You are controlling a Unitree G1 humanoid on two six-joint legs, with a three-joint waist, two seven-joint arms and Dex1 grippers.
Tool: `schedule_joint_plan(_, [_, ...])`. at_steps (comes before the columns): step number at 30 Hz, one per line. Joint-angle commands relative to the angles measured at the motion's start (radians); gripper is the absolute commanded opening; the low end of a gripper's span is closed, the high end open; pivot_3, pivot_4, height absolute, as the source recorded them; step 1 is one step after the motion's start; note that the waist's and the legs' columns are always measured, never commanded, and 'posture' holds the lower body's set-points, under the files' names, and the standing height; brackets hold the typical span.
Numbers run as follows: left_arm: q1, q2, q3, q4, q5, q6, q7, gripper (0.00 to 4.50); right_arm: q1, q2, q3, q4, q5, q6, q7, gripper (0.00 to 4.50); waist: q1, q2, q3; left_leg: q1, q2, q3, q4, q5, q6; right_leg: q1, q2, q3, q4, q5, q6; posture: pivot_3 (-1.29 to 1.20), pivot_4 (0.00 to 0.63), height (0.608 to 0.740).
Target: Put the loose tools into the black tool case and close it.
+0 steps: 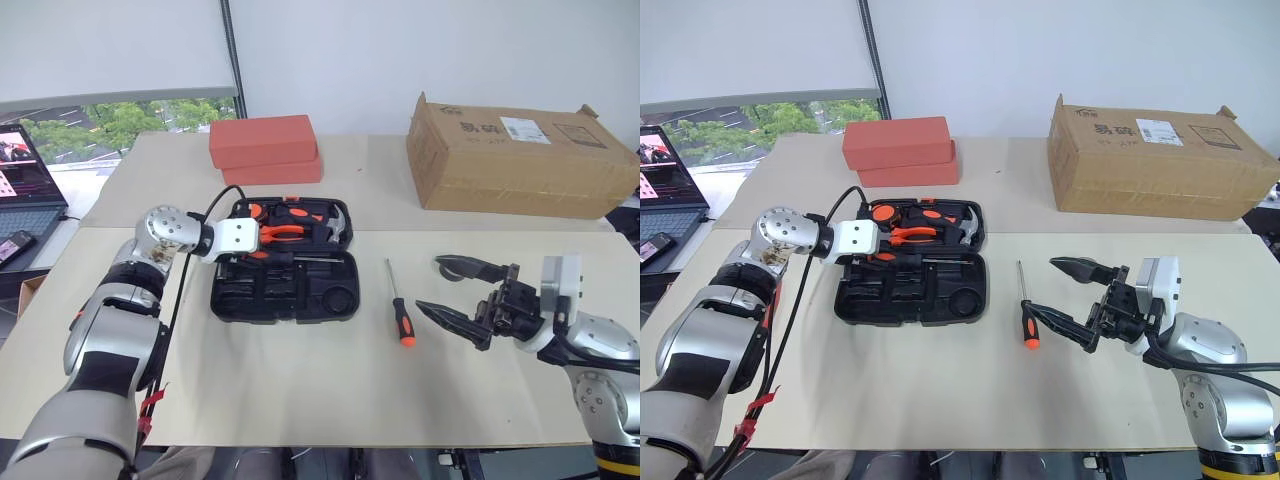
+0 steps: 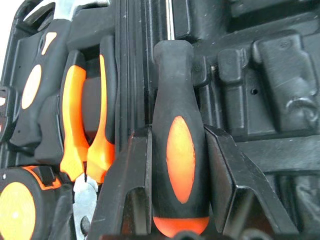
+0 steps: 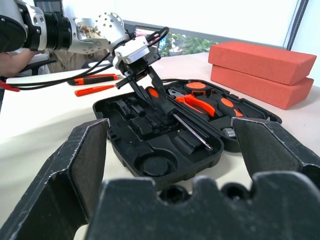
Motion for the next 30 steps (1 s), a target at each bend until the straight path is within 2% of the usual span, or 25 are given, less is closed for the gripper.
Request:
schedule_joint_plan(1, [-0.029, 0.030, 0.002, 0.016, 0.019, 0.005, 0.011, 0.96, -0.009, 0.001, -0.027, -0.027, 0.011, -0.027, 0.000, 4.50, -0.001, 0.000, 0.000, 0.000, 0.000, 0.000, 0.000, 0.000, 0.000, 0.000, 0.000, 0.000, 0.000, 0.000, 0.000, 0.00, 0.150, 0.711])
schedule_joint_plan(19, [-0.043, 0.051, 0.015, 0.028, 0.010, 0.040, -0.066, 0.96, -0.001, 0.015, -0.020, -0.002, -0.002, -0.062, 0.017, 4.50, -0.009, 0.000, 0.000, 0.000, 0.000, 0.000, 0.000, 0.001, -0.002, 0.000, 0.000, 0.000, 0.000, 0.000, 0.000, 0.00, 0.150, 0.711])
schedule_joint_plan(20, [-0.044, 0.049, 0.015, 0.029, 0.010, 0.045, -0.067, 1.96, 0.000, 0.015, -0.019, -0.001, -0.002, -0.065, 0.018, 4.50, -0.008, 0.000, 0.000, 0.000, 0.000, 0.000, 0.000, 0.002, -0.004, 0.000, 0.000, 0.000, 0.000, 0.000, 0.000, 0.00, 0.150, 0.711])
schedule_joint_plan(21, [-0.046, 0.047, 0.015, 0.027, 0.016, 0.036, -0.041, 2.05, 0.001, 0.015, -0.019, 0.000, -0.002, -0.066, 0.018, 4.50, -0.008, 0.000, 0.000, 0.000, 0.000, 0.000, 0.000, 0.002, -0.004, 0.000, 0.000, 0.000, 0.000, 0.000, 0.000, 0.00, 0.150, 0.711])
schedule_joint_plan(24, [-0.058, 0.039, 0.021, 0.026, 0.032, 0.023, 0.056, 3.14, 0.003, 0.015, -0.019, 0.000, -0.002, -0.068, 0.017, 4.50, -0.008, 0.000, 0.000, 0.000, 0.000, 0.000, 0.000, 0.002, -0.004, 0.000, 0.000, 0.000, 0.000, 0.000, 0.000, 0.00, 0.150, 0.711])
schedule_joint_plan(27, [-0.074, 0.036, 0.052, 0.017, 0.003, 0.012, 0.067, 4.08, 0.004, 0.013, -0.020, 0.001, -0.001, -0.067, 0.018, 4.50, -0.008, 0.000, 0.000, -0.001, 0.000, 0.000, 0.000, 0.002, -0.004, 0.000, 0.000, 0.000, 0.000, 0.000, 0.000, 0.00, 0.150, 0.711])
schedule_joint_plan(30, [-0.091, 0.038, 0.094, 0.004, -0.044, 0.018, 0.040, 4.08, 0.003, 0.011, -0.019, 0.004, -0.001, -0.065, 0.020, 4.50, -0.008, 0.000, 0.000, -0.001, 0.000, 0.000, 0.000, 0.002, -0.004, 0.000, 0.000, 0.000, 0.000, 0.000, 0.000, 0.00, 0.150, 0.711])
